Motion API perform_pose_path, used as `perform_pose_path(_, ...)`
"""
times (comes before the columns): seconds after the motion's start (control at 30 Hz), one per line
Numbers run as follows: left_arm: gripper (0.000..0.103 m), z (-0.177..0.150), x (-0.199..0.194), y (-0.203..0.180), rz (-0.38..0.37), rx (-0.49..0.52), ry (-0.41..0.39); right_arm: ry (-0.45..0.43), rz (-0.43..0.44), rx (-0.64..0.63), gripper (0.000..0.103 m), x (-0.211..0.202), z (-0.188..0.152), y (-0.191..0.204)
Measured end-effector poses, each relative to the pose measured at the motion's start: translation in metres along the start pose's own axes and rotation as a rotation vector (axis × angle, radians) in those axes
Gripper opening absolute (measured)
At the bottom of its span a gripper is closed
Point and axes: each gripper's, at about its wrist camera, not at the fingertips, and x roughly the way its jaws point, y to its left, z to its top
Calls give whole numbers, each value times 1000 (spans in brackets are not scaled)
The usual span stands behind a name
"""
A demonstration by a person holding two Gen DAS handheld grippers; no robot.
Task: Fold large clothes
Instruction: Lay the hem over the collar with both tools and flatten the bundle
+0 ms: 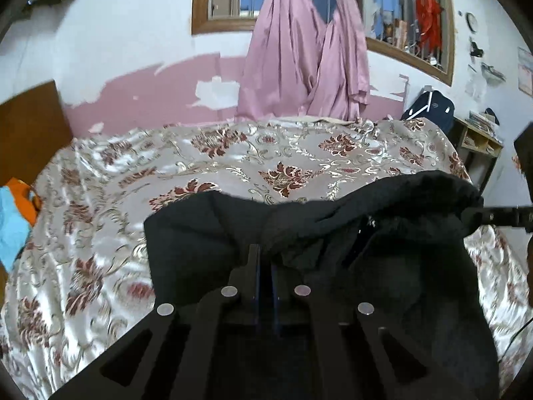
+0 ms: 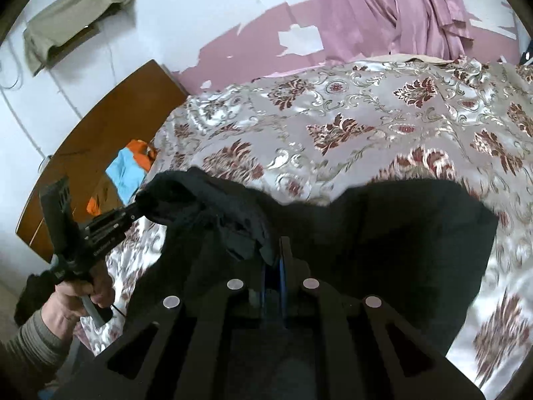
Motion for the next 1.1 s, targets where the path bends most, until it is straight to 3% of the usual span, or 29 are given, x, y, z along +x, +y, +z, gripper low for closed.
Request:
perform_pose_path(0.07,5,-19,-12,-6,10,18,-38,-21,-15,-11,6,-9,-20,5)
perform_pose_path(0.17,5,-40,-2,-16,49,65,-8,-41,-36,-6,6,-10,-43,3)
perform_pose_path(0.33,5,-78,41,-22,107,158,121,46,-95,38,6,34,-68,-23)
perform_pose_path(0.5,6,-97,38,-29,114,220,123,96,-118,52,6,63,-89,-38)
perform_pose_path(0.6,7,-97,19,-21,73,171,108,86,-125,16,6,60,-97,-36)
perform_pose_path(0.7,7,-92,-15,-3,9,59,37,85,-142,-13,6,57,-102,-28)
perform_pose_path(0.8,7,-68,-36,8,-29,-25,-48,81,-155,-39,6,58,-100,-24)
perform_pose_path(0.87,7,-49,-30,7,-22,-22,-66,82,-158,-43,6,60,-98,-24)
perform_pose_path(0.97,7,-28,8,1,-38,-9,-18,82,-152,-33,6,59,-99,-25)
perform_pose_path(1.1,7,-43,59,-12,-31,24,120,82,-161,-46,6,58,-102,-21)
